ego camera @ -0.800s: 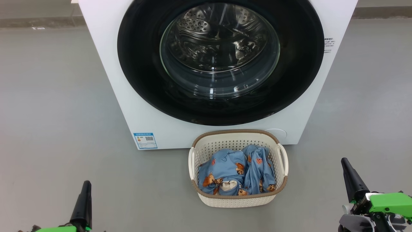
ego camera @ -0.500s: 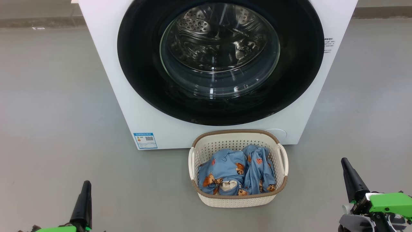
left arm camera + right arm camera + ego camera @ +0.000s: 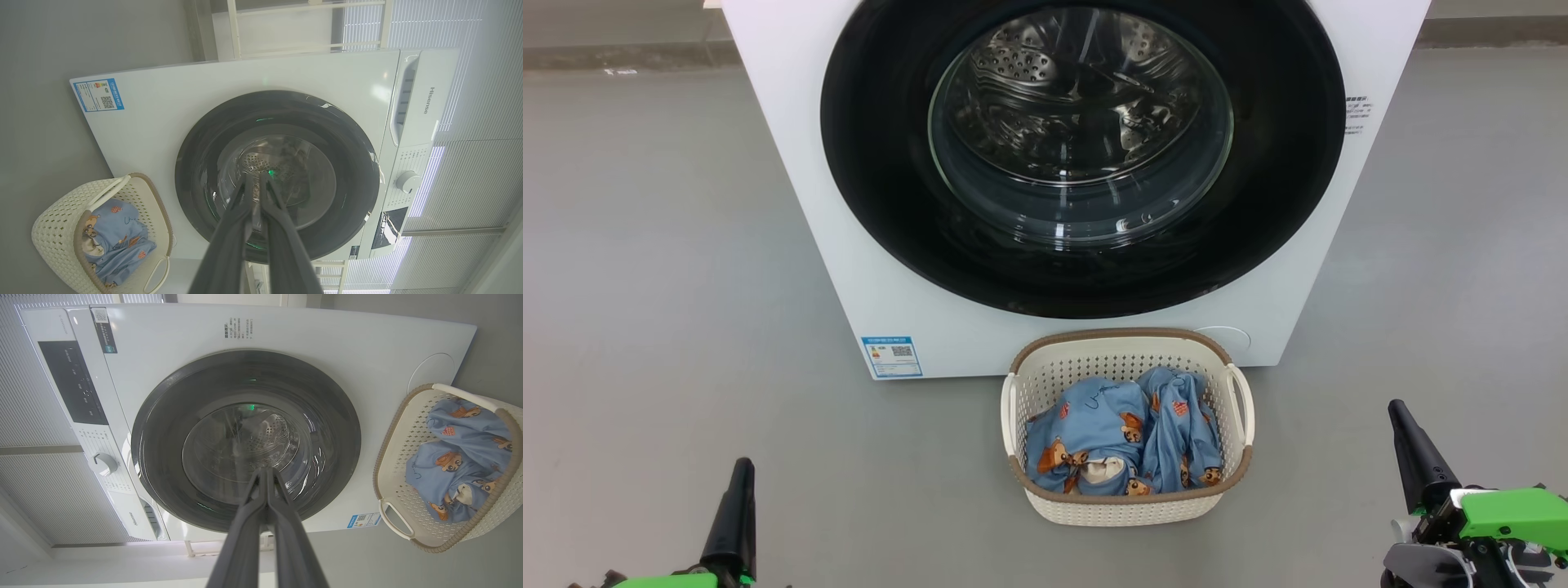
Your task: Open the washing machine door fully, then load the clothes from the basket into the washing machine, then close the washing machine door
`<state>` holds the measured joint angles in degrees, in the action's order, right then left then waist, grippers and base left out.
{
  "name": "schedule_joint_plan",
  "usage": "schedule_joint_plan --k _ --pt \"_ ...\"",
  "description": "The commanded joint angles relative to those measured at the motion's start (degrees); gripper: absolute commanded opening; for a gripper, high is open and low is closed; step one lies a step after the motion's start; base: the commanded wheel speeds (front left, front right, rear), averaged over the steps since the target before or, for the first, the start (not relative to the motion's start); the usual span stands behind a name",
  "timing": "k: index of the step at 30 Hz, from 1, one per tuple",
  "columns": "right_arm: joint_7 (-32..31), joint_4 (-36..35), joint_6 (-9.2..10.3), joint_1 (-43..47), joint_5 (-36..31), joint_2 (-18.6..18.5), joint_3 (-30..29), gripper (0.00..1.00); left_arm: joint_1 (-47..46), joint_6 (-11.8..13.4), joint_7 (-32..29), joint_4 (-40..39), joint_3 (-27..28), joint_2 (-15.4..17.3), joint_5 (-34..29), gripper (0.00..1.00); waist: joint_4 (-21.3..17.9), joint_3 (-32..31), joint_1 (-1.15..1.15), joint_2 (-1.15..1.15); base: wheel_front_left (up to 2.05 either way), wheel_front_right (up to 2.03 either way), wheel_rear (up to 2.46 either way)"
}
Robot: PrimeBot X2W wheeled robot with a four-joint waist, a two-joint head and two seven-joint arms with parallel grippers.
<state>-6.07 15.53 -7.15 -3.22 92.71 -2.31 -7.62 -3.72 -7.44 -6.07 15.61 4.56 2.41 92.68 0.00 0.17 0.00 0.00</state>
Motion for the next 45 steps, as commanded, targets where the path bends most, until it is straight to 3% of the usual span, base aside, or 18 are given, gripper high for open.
schedule_joint_plan --k 1,15,16,23,27,32,45 --pt "-0.44 -1.49 -0.34 -2.98 -0.57 -0.59 1.07 0.0 -2.48 -0.04 -0.41 -1.56 1.94 0.52 -0.5 0.0 0.0 0.0 0.0 0.0 0.0 0.0 0.0" --pt "-0.44 -1.49 -0.34 -2.98 -0.57 -0.59 1.06 0.0 -2.49 -0.04 -0.42 -1.56 1.96 0.51 -0.52 0.0 0.0 0.0 0.0 0.0 0.0 0.0 0.0" --pt "-0.01 0.0 0.0 0.0 -0.34 0.01 0.0 1.0 0.0 0.0 0.0 0.0 0.01 -0.01 0.0 1.0 0.0 0.0 0.0 0.0 0.0 0.0 0.0" --pt "0.36 2.33 -0.01 1.64 -0.36 0.91 0.22 1.0 1.68 0.0 0.47 2.03 -0.25 -0.5 -0.22 1.0 0.01 0.05 -0.01 0.0 0.0 0.0 0.0" --pt "0.98 1.96 -0.02 1.51 -0.59 0.83 0.38 1.0 1.58 0.0 1.14 1.64 -0.27 -0.44 -0.63 1.0 0.07 -0.11 -0.13 0.0 0.0 0.0 0.0" --pt "1.93 1.65 -0.03 1.29 -1.71 0.54 0.68 1.0 1.59 0.0 2.0 1.02 -0.56 0.0 -2.17 1.0 0.14 0.0 -0.01 0.0 0.0 0.0 0.0" --pt "4.2 0.6 -0.07 0.58 -8.25 -0.02 1.31 1.0 1.4 -0.01 4.2 -0.42 -0.39 0.25 -8.98 1.0 0.19 0.03 0.0 0.0 0.0 0.0 0.0"
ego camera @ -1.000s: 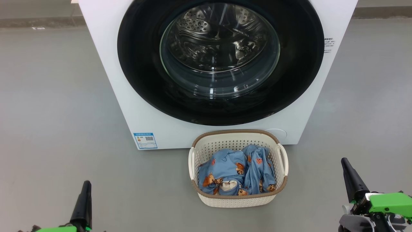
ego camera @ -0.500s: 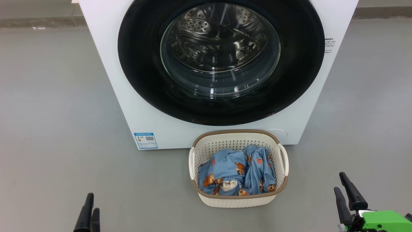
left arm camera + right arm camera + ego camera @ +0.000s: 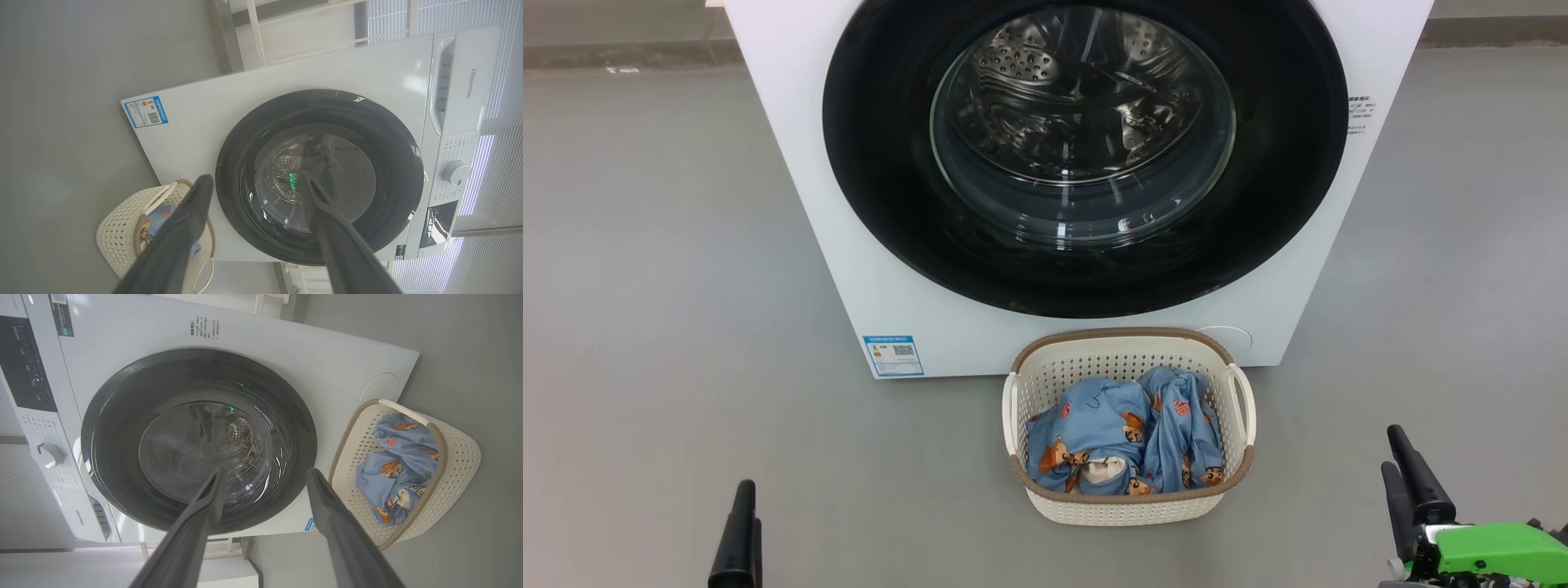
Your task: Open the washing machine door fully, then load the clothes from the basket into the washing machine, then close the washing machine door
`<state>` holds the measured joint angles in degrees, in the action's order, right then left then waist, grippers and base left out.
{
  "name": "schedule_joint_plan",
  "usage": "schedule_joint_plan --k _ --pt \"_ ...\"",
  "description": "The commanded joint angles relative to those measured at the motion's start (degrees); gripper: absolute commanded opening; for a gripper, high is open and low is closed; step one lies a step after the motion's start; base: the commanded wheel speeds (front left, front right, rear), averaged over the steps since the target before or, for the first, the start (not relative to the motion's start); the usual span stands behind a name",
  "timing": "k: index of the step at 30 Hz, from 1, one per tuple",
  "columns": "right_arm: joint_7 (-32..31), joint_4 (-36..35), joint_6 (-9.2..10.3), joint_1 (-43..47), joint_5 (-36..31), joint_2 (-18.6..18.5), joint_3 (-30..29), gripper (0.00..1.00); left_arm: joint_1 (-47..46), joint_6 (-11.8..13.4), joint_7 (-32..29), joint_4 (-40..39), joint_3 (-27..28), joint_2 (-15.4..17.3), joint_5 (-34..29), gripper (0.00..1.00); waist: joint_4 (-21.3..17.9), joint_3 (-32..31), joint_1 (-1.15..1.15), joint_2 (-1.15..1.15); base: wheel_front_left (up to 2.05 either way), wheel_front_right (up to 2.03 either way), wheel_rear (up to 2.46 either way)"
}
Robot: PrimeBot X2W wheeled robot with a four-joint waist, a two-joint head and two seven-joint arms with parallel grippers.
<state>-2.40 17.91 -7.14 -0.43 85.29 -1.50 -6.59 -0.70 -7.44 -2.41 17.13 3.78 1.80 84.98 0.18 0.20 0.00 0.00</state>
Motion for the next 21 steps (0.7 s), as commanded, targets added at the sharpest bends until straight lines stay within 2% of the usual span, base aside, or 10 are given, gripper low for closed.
schedule_joint_plan --k 1,21 --pt "0.7 -1.93 -0.08 -2.26 -1.4 -0.85 0.3 1.0 -1.63 -0.01 0.71 -2.11 0.37 0.9 -1.9 1.0 0.01 0.0 0.0 0.0 0.0 0.0 0.0" --pt "3.89 -5.34 -0.13 -2.87 -13.91 -2.75 3.41 1.0 -2.24 -0.02 3.9 -3.99 -0.23 1.55 -17.07 1.0 0.29 0.32 0.0 0.0 0.0 0.0 0.0"
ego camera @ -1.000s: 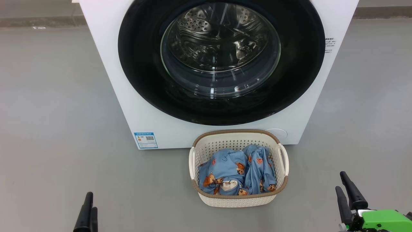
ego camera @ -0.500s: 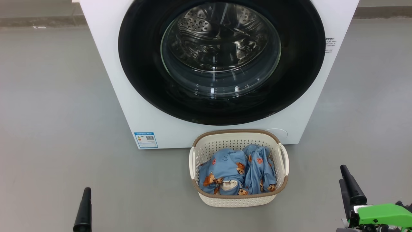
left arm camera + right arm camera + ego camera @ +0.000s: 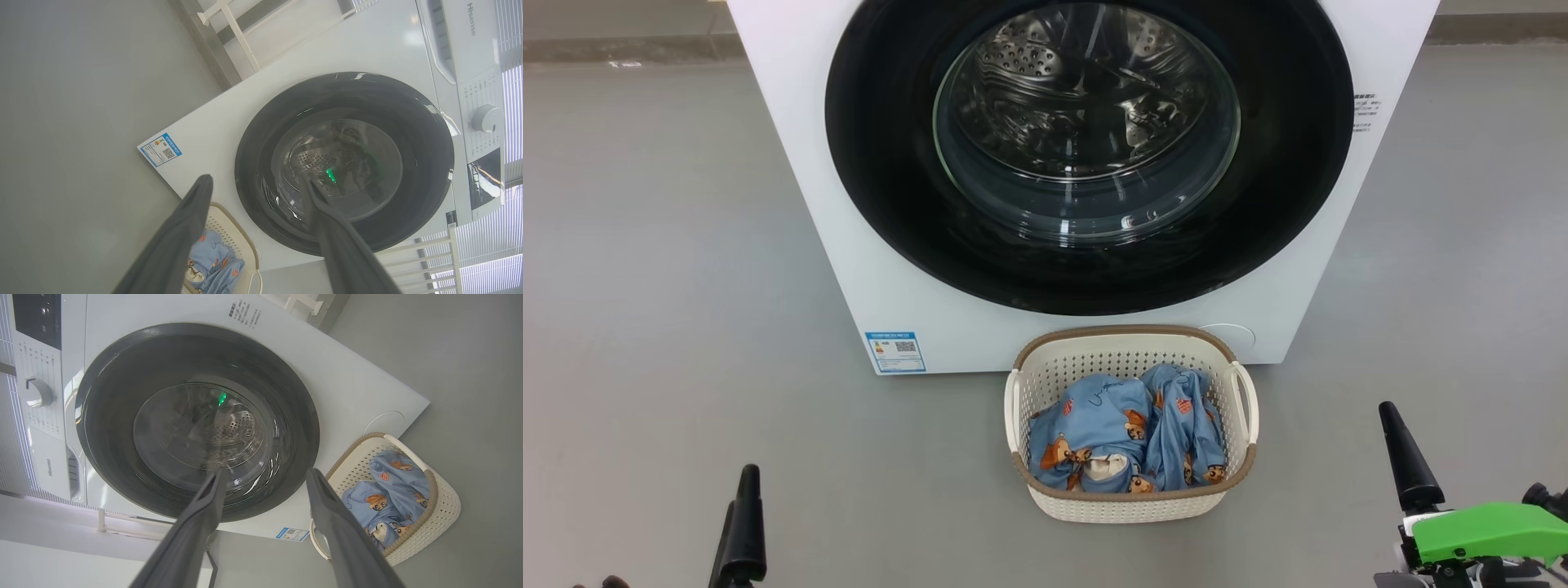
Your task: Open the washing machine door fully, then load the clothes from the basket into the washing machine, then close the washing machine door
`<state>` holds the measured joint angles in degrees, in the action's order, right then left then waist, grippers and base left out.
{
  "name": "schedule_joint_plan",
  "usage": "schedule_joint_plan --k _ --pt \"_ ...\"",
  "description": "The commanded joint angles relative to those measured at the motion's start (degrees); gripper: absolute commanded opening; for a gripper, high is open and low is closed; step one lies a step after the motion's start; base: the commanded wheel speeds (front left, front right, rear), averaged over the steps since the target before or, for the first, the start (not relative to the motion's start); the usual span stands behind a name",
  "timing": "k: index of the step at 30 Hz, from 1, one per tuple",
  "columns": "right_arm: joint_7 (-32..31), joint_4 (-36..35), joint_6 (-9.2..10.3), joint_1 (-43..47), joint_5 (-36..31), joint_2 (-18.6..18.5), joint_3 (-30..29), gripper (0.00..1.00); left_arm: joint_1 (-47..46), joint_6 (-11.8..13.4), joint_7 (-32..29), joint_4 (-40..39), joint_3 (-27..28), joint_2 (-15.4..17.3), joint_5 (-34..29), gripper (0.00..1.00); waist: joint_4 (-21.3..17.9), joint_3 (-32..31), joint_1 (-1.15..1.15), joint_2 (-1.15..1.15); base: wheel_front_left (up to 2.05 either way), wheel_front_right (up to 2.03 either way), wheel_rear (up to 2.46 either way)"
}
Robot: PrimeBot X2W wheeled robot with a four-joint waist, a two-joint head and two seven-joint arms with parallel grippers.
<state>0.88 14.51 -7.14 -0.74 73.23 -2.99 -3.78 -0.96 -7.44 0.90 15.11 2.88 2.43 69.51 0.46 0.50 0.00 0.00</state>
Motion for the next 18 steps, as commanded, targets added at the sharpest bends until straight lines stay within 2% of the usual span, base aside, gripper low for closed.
schedule_joint_plan --k 1,18 --pt "0.77 -2.04 -0.14 -2.57 -2.65 -1.43 0.9 1.0 -2.02 -0.02 0.76 -2.05 0.7 0.95 -2.52 1.0 0.03 0.03 0.0 0.0 0.0 0.0 0.0" --pt "3.8 -2.49 -0.19 -3.16 -18.82 -3.59 3.49 1.0 -2.43 -0.02 3.79 -2.76 1.02 1.29 -17.72 1.0 0.09 0.75 0.0 0.0 0.0 0.0 0.0"
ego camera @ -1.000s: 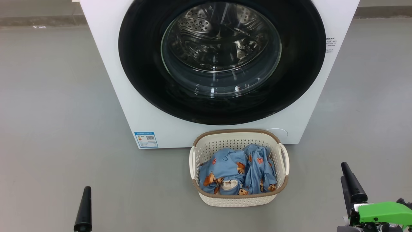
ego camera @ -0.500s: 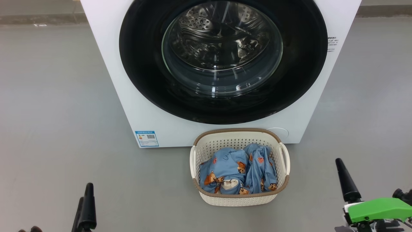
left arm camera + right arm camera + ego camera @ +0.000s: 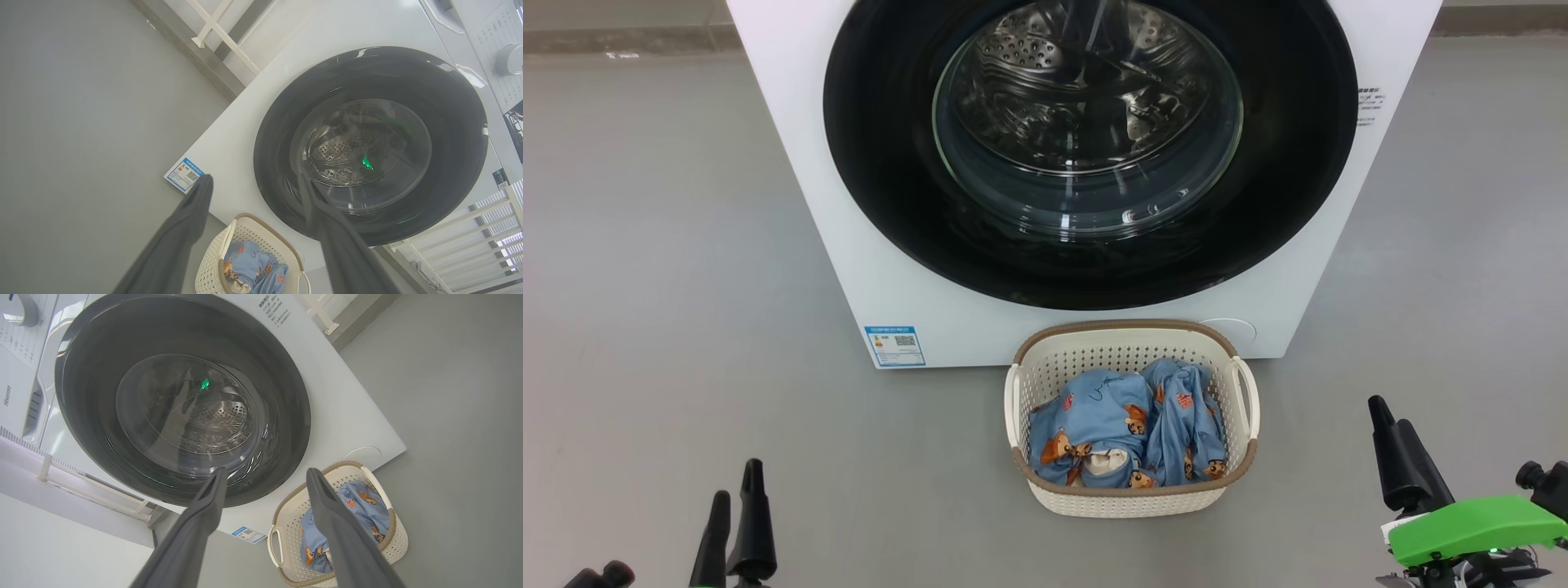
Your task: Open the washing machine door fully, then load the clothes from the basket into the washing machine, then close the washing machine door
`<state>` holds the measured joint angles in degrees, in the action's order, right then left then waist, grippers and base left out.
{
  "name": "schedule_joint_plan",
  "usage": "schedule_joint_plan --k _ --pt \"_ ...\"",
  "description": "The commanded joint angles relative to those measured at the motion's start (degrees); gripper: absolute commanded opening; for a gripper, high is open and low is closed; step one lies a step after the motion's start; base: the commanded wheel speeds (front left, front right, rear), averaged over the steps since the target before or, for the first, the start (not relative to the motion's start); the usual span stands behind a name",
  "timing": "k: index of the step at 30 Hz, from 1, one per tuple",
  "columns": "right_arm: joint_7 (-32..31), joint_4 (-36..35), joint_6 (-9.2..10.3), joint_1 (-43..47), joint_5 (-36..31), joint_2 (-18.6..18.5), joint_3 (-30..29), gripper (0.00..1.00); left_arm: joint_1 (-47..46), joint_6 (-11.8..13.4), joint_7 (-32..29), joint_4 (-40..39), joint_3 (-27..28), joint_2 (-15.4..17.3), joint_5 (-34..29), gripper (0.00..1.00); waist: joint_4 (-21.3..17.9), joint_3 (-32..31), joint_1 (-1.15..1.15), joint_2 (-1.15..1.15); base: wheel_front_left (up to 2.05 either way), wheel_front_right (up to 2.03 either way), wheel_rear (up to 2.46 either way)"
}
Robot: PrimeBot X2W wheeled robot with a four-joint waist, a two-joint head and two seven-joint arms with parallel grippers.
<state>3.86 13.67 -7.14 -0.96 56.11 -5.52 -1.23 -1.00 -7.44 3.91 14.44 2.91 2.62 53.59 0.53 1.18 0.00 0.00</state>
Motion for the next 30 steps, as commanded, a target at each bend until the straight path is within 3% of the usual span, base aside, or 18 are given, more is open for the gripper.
schedule_joint_plan --k 1,30 --pt "0.99 -1.64 -0.19 -3.0 -2.45 -1.13 0.96 1.0 -2.44 -0.02 0.95 -2.16 0.97 1.13 -2.57 1.0 0.02 0.14 0.0 0.0 0.0 0.0 0.0" --pt "5.7 -1.81 -0.26 -3.76 -19.03 -3.0 3.47 1.0 -2.51 -0.03 5.66 -3.74 1.04 1.6 -22.17 1.0 0.36 -0.07 0.0 0.0 0.0 0.0 0.0"
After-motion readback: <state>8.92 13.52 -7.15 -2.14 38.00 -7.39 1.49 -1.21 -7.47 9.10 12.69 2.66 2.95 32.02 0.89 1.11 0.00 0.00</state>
